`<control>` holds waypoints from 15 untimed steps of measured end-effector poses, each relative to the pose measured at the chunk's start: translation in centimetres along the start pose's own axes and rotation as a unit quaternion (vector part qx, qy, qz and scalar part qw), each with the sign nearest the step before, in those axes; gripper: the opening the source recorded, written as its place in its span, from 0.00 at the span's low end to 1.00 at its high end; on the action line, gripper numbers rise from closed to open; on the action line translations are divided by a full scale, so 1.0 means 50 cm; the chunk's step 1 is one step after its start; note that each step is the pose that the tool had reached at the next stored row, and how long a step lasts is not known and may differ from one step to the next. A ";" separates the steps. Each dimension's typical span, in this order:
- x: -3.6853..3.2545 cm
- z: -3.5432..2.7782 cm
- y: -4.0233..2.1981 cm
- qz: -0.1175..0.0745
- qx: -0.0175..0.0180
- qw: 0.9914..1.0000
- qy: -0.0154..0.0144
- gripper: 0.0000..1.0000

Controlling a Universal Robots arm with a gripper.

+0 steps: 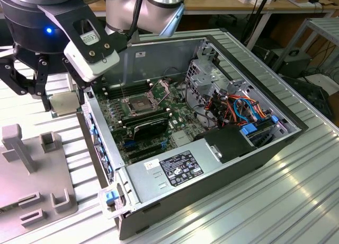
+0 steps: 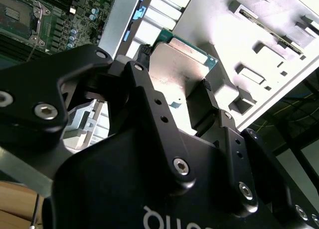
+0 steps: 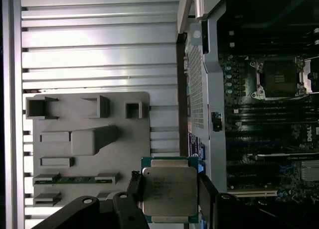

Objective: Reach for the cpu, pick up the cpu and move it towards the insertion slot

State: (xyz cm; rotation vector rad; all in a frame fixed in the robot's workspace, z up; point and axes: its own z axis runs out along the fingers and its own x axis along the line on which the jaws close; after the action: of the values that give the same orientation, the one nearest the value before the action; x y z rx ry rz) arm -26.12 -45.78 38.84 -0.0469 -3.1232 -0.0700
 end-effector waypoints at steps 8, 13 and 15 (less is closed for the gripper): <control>-0.012 0.000 0.003 0.000 0.000 1.000 0.000 0.55; -0.021 0.000 0.004 0.000 0.000 1.000 0.000 0.55; -0.026 0.000 0.005 0.000 0.000 1.000 0.000 0.55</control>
State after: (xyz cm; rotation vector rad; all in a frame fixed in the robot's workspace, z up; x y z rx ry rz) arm -24.83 -45.56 38.84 -0.0470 -3.1232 -0.0700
